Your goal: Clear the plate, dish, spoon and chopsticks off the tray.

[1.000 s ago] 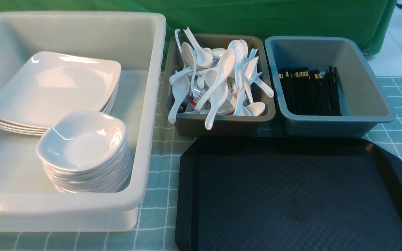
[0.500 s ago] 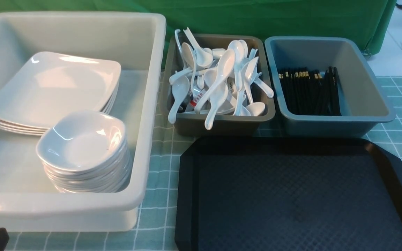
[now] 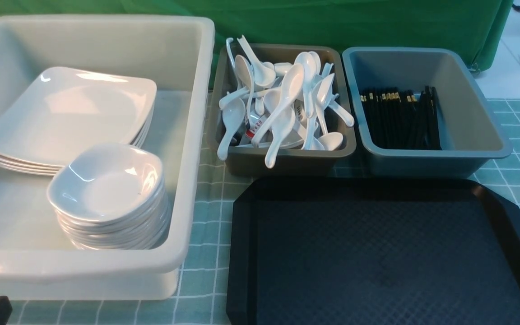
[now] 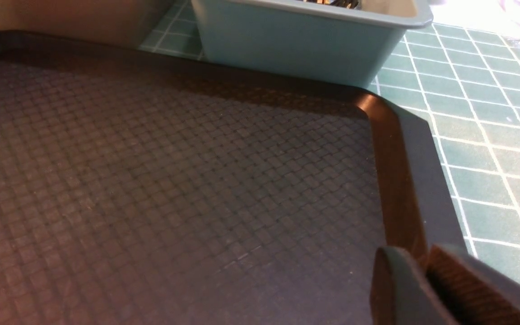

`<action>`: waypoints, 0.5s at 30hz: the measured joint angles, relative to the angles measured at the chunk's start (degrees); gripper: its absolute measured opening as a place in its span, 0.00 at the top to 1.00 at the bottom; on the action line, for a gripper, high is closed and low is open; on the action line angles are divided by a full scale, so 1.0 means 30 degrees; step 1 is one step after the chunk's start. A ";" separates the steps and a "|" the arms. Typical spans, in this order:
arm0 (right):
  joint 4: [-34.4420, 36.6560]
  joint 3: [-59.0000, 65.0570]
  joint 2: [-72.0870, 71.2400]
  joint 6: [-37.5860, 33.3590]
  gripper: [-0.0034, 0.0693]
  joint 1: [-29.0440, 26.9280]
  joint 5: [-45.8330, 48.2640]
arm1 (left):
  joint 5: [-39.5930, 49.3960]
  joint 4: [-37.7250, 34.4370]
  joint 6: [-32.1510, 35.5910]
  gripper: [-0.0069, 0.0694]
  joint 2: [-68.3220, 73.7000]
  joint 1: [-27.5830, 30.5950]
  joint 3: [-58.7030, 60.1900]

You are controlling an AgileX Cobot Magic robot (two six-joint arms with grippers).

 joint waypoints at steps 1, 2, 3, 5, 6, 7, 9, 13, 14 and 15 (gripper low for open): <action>0.0000 0.0000 0.0000 0.0000 0.76 0.0000 0.0000 | 0.0000 0.0000 0.0000 0.89 0.0000 0.0000 0.0000; 0.0000 0.0000 0.0000 0.0000 0.76 0.0000 0.0000 | 0.0000 0.0000 0.0000 0.89 0.0000 0.0000 0.0000; 0.0000 0.0000 0.0000 0.0000 0.76 0.0000 0.0000 | 0.0000 0.0000 0.0000 0.89 0.0000 0.0000 0.0000; 0.0000 0.0000 0.0000 0.0065 0.76 0.0000 0.0000 | 0.0000 0.0000 0.0000 0.89 0.0000 0.0000 0.0000; 0.0000 0.0000 0.0000 0.0114 0.76 0.0000 0.0000 | 0.0000 0.0000 0.0000 0.89 0.0000 0.0000 0.0000; 0.0000 0.0000 0.0000 0.0134 0.76 0.0000 0.0000 | 0.0000 0.0000 0.0000 0.89 0.0000 0.0000 0.0000; 0.0000 0.0000 0.0000 0.0153 0.75 0.0000 0.0000 | 0.0000 0.0000 0.0000 0.89 0.0000 0.0000 0.0000; 0.0000 0.0000 0.0000 0.0186 0.75 0.0000 0.0000 | 0.0000 0.0000 0.0000 0.89 0.0000 0.0000 0.0000; 0.0000 0.0000 0.0000 0.0193 0.75 0.0000 0.0000 | 0.0000 0.0000 0.0000 0.89 0.0000 0.0000 0.0000; 0.0000 0.0000 0.0000 0.0191 0.74 0.0000 0.0000 | 0.0000 0.0018 0.0000 0.89 0.0000 0.0000 0.0000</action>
